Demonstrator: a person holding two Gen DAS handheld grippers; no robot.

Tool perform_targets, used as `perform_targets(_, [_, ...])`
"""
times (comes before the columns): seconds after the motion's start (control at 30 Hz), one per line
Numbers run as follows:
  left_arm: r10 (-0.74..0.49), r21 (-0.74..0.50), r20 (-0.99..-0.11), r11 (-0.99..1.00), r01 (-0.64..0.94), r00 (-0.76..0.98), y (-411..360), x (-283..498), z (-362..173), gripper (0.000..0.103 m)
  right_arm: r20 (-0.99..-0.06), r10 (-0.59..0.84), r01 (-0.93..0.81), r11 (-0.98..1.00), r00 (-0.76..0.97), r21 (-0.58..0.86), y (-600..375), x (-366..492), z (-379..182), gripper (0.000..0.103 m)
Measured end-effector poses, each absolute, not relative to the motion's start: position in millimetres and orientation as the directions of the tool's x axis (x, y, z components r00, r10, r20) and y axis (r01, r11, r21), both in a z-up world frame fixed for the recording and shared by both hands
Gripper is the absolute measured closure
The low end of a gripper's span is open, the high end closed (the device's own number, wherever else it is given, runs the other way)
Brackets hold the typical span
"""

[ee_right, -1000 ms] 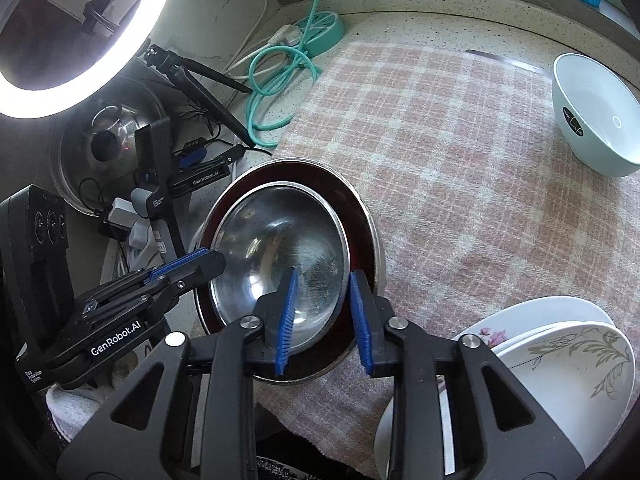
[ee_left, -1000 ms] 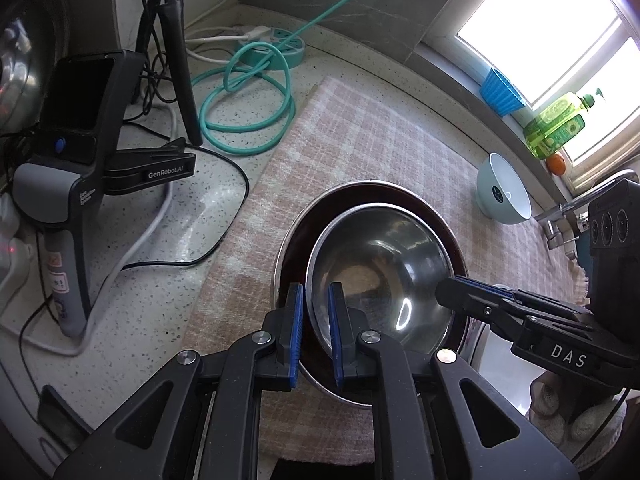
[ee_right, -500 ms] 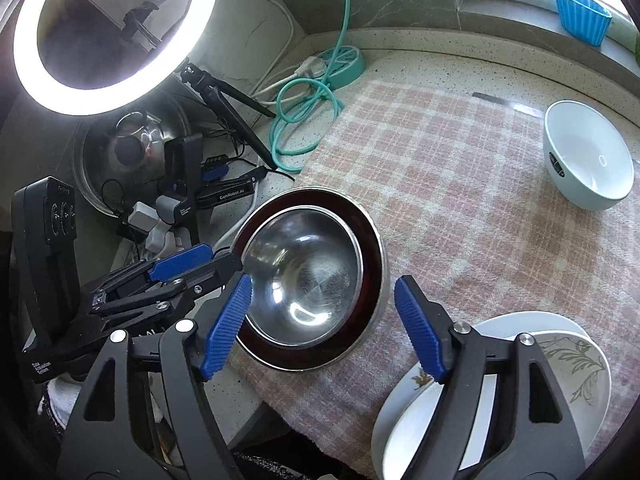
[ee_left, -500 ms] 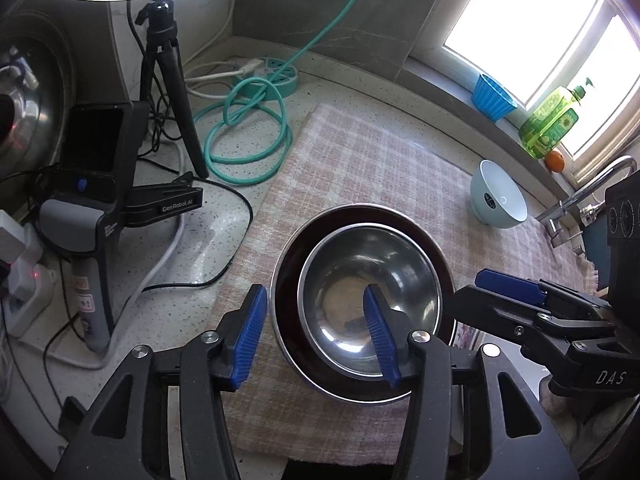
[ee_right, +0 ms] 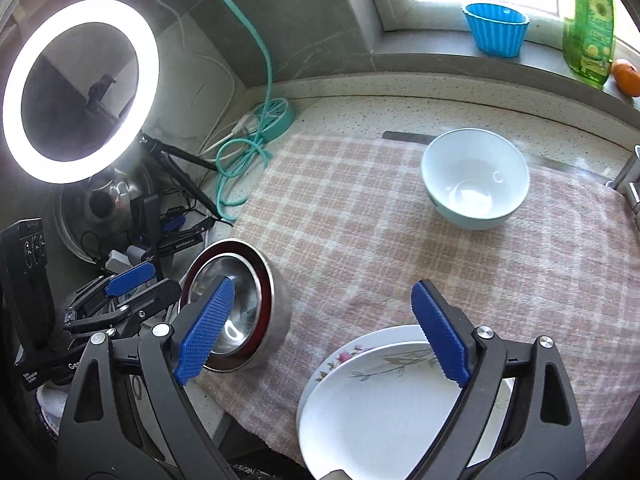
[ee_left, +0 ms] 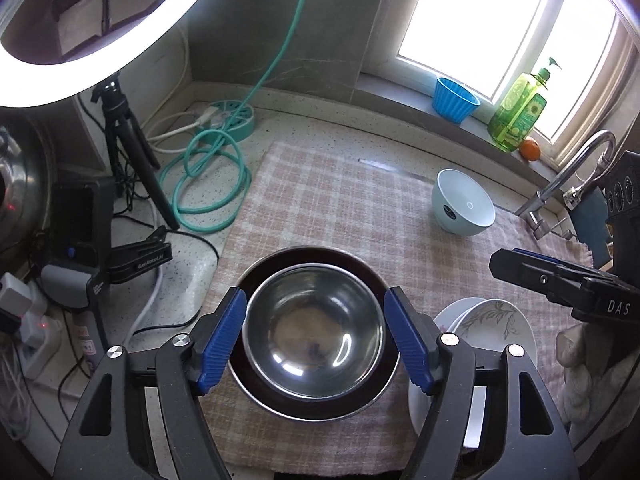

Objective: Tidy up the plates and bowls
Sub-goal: 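Move the right gripper to the pale blue bowl rim and close it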

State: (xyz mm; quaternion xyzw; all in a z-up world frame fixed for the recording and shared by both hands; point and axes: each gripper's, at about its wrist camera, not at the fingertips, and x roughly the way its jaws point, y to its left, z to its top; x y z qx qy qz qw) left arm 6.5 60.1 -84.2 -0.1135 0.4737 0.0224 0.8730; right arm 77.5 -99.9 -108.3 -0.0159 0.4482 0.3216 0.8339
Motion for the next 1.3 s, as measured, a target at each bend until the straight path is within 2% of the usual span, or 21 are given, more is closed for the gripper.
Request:
perform_targets(0.4, [-0.161, -0.219, -0.823, 0.975, -0.043, 0.545, 25, 52, -76, 0.031, -0.744, 0.451, -0.407, 0.876, 0.493, 0.261, -178, 126, -91, 0.011])
perform_targets(0.67, [-0.228, -0.266, -0.824, 0.964, 0.002, 0.519, -1, 101, -78, 0.032, -0.747, 0.448, -0.329, 0.889, 0.492, 0.317, -210, 168, -95, 0.011])
perform_targets(1.03, [-0.298, -0.338, -0.855, 0.941, -0.019, 0.424, -35, 169, -112, 0.034, -0.764, 0.483, -0.305, 0.873, 0.427, 0.381, -209, 216, -114, 0.011])
perform_targets(1.13, [-0.315, -0.358, -0.861, 0.933, -0.036, 0.399, -39, 182, -122, 0.039, -0.769, 0.506, -0.302, 0.860, 0.391, 0.412, -205, 227, -123, 0.011])
perform_targets(1.3, [-0.317, -0.360, -0.875, 0.932, -0.053, 0.365, -44, 196, -138, 0.053, -0.781, 0.520, -0.273, 0.852, 0.347, 0.446, -203, 241, -140, 0.024])
